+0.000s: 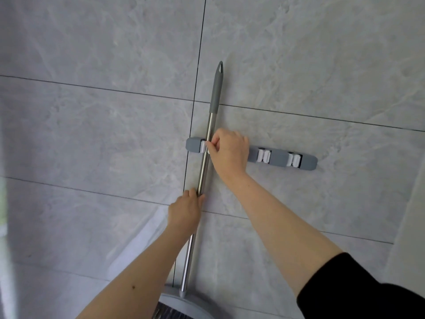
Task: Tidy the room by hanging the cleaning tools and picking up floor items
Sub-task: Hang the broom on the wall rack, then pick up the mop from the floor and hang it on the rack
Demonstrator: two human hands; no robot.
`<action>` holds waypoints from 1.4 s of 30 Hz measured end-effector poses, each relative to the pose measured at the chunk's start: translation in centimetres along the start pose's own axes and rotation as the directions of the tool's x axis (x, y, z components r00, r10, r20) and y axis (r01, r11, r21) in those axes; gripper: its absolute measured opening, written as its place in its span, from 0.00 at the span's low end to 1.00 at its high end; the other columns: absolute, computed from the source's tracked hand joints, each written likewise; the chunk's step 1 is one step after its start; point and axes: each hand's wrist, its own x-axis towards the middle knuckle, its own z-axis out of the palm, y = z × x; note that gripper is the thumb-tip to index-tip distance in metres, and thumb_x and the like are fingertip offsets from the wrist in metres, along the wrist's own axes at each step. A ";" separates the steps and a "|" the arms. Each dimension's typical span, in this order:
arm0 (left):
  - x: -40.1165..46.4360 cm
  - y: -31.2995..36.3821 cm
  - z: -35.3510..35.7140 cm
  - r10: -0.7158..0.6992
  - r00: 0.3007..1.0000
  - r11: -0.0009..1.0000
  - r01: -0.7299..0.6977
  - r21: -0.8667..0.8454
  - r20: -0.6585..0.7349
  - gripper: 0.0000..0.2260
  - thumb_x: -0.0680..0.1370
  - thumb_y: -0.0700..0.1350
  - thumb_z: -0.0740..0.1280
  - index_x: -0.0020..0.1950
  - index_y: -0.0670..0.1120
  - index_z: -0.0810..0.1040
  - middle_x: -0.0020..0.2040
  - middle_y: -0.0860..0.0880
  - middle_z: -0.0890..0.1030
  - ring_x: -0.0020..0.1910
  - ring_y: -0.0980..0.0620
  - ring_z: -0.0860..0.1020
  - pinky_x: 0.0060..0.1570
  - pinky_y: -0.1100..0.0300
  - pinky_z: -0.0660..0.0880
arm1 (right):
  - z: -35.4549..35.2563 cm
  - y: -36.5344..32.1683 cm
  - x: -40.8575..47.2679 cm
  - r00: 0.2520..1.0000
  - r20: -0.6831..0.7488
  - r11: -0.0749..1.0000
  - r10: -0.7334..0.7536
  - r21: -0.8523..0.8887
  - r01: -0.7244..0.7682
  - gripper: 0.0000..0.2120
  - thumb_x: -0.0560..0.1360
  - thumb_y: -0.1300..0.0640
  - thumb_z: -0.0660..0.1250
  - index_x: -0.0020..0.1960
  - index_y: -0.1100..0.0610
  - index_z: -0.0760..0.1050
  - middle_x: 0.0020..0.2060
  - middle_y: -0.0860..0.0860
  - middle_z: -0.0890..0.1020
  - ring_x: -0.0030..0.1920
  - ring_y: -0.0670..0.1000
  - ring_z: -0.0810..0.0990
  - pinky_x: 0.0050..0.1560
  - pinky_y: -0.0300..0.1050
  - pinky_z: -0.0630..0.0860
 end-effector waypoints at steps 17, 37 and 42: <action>-12.4 -3.5 -1.4 -0.414 0.907 0.880 0.378 0.287 0.075 0.14 0.82 0.48 0.54 0.65 0.43 0.63 0.57 0.46 0.74 0.50 0.44 0.78 0.41 0.54 0.69 | 3.8 1.6 -16.2 0.805 0.509 0.910 -0.304 0.406 0.088 0.11 0.76 0.52 0.65 0.56 0.55 0.73 0.45 0.50 0.79 0.44 0.50 0.77 0.40 0.39 0.67; -46.8 -8.6 -16.3 -0.891 0.338 0.198 0.890 0.411 -0.303 0.10 0.81 0.46 0.53 0.57 0.43 0.68 0.54 0.43 0.76 0.52 0.39 0.79 0.43 0.51 0.71 | -4.1 -20.2 -40.0 0.112 0.534 0.527 -0.838 0.845 -0.089 0.21 0.76 0.55 0.65 0.67 0.55 0.66 0.56 0.54 0.77 0.53 0.56 0.78 0.50 0.47 0.74; -55.9 -6.8 -21.0 -0.894 0.120 -0.015 0.955 0.296 -0.432 0.10 0.82 0.47 0.53 0.58 0.44 0.68 0.57 0.44 0.77 0.54 0.42 0.79 0.48 0.51 0.74 | -9.8 -26.2 -45.7 -0.044 0.405 0.407 -0.913 0.907 -0.109 0.20 0.75 0.57 0.67 0.66 0.53 0.67 0.58 0.54 0.78 0.55 0.57 0.79 0.58 0.52 0.77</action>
